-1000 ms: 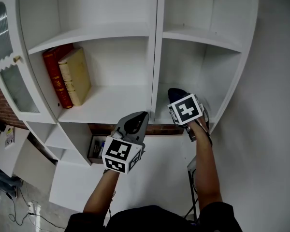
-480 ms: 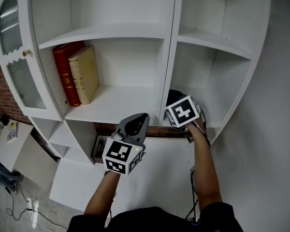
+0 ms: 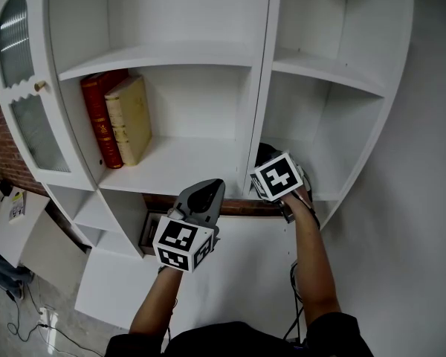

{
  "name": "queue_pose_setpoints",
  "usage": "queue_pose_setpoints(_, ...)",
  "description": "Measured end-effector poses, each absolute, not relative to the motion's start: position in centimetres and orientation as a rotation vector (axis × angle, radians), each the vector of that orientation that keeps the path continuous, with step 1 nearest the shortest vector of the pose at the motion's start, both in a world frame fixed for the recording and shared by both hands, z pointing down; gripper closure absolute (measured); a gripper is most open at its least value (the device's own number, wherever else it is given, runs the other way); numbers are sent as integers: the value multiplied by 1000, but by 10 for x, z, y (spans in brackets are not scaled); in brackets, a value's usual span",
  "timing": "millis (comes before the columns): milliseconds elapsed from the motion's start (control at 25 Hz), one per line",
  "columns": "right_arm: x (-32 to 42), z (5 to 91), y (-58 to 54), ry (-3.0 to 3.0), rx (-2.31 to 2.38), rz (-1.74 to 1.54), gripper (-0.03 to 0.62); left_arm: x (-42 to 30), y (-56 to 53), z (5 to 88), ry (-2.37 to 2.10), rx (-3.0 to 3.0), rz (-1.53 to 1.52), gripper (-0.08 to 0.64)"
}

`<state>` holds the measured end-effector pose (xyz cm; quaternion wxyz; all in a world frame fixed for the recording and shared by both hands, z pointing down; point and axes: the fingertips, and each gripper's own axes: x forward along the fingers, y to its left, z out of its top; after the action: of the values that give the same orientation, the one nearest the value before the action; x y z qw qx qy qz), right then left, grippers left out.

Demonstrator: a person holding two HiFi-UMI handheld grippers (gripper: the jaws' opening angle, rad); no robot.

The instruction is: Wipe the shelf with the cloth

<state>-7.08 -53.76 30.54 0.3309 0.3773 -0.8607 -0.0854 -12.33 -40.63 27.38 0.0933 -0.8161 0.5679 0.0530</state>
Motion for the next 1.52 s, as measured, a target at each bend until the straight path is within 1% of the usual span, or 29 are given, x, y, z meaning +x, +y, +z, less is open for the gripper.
queue_pose_setpoints(560, -59, 304, -544, -2228, 1035, -180, 503, -107, -411, 271, 1636, -2449, 181, 543)
queue_pose_setpoints(1080, -7, 303, -563, -2169, 1184, -104, 503, -72, -418, 270, 1506, -2508, 140, 543)
queue_pose_setpoints(1320, -1, 303, -568, -2158, 1200, -89, 503, -57, -422, 271, 1466, -2528, 134, 543)
queue_pose_setpoints(1520, 19, 301, -576, -2128, 1241, -80, 503, -46, -425, 273, 1433, -2549, 129, 543)
